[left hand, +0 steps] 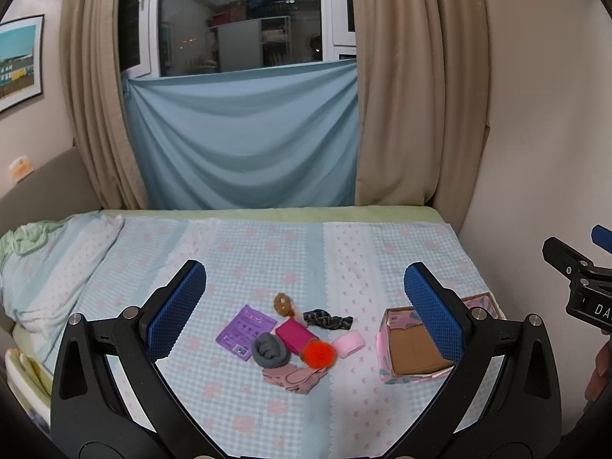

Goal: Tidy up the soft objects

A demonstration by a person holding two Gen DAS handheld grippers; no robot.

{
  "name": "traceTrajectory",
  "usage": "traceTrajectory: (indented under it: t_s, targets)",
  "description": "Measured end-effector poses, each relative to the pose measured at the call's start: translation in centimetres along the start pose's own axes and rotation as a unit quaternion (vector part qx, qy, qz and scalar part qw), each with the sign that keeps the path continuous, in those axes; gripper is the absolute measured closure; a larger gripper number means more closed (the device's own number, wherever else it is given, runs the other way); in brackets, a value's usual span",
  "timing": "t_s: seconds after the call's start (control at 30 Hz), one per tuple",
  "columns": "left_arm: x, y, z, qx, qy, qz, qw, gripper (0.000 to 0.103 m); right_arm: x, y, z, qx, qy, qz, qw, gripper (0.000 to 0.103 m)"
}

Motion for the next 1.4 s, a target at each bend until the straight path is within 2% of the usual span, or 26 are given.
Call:
traceTrajectory:
  t_s: [1.4]
  targets:
    - [-0.12,0.74,-0.07,-0.003,0.004,-0.001,1.0000,0.000,-0.17,0.79,-0.47,0.007,0.001,0.001,1.000,0.000]
Point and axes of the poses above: each gripper's, at about its wrist camera, not at the fingertips, and x roughly the way its jaws point, y to its right, z to its underside, the point moved 5 cm from there along x, roughly the way its jaws point, and after that the axes turned 1 degree about y, right-handed, at the moved point
